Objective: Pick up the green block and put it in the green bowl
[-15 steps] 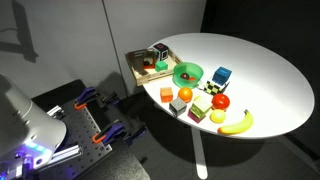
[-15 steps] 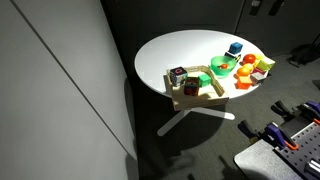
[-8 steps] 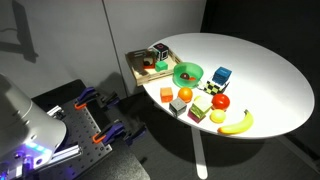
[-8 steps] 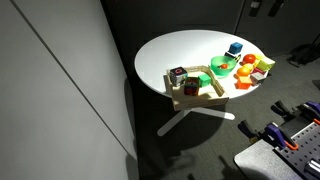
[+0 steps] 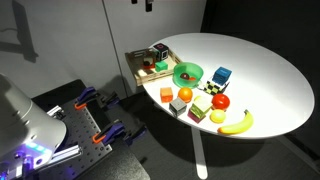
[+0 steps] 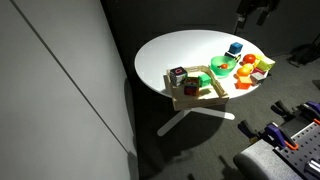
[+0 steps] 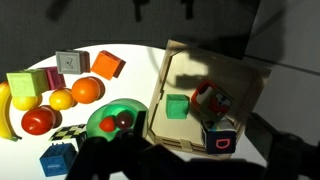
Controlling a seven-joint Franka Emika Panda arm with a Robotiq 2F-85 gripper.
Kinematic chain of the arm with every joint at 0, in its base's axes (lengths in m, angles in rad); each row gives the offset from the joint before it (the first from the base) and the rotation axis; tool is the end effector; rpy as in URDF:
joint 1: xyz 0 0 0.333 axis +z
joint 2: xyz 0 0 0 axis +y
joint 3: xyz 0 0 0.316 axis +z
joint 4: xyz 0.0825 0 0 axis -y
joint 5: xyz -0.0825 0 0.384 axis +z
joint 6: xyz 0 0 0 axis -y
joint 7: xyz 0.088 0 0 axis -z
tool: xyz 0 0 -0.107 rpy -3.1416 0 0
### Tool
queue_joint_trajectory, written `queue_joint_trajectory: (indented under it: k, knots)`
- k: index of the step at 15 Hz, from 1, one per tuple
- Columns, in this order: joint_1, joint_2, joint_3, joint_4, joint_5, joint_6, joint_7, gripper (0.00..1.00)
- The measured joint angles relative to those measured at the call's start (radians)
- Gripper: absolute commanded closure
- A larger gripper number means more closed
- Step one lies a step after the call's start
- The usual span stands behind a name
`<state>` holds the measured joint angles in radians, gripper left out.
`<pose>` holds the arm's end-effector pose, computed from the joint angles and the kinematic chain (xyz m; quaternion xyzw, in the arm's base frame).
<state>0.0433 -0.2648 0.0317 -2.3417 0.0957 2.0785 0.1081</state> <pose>0.4594 0.0397 0.4388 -0.9985 0.0403 0.0026 0.0376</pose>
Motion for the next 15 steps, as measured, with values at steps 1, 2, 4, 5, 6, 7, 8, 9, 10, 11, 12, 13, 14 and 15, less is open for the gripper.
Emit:
queue_joint_trajectory:
  k: [1,2,4,5,6,7,8,9,10,11,12,13,14,15]
  knots:
    - [0.0,0.015,0.005,-0.002,-0.015,0.024,0.011,0.0]
    - [0.0,0.028,0.01,-0.006,-0.031,0.048,0.02,0.0]
    - [0.0,0.054,0.02,-0.017,-0.066,0.099,0.039,0.0]
    - [0.0,0.065,0.023,-0.021,-0.083,0.121,0.049,0.0]
    - [0.0,0.075,0.026,-0.025,-0.098,0.139,0.058,0.0]
    - [0.0,0.083,0.027,-0.026,-0.105,0.15,0.064,0.0]
    - [0.0,0.087,0.028,-0.027,-0.107,0.156,0.065,0.0]
    - [0.0,0.088,0.028,-0.027,-0.107,0.158,0.065,0.0]
    - [0.0,0.088,0.028,-0.027,-0.107,0.158,0.065,0.0]
    - [0.0,0.088,0.028,-0.027,-0.107,0.158,0.065,0.0]
    - [0.0,0.088,0.028,-0.027,-0.107,0.158,0.065,0.0]
    - [0.0,0.088,0.028,-0.027,-0.107,0.158,0.065,0.0]
    - [0.0,0.088,0.028,-0.027,-0.107,0.158,0.065,0.0]
    - [0.0,0.09,0.028,-0.028,-0.107,0.156,0.065,0.0]
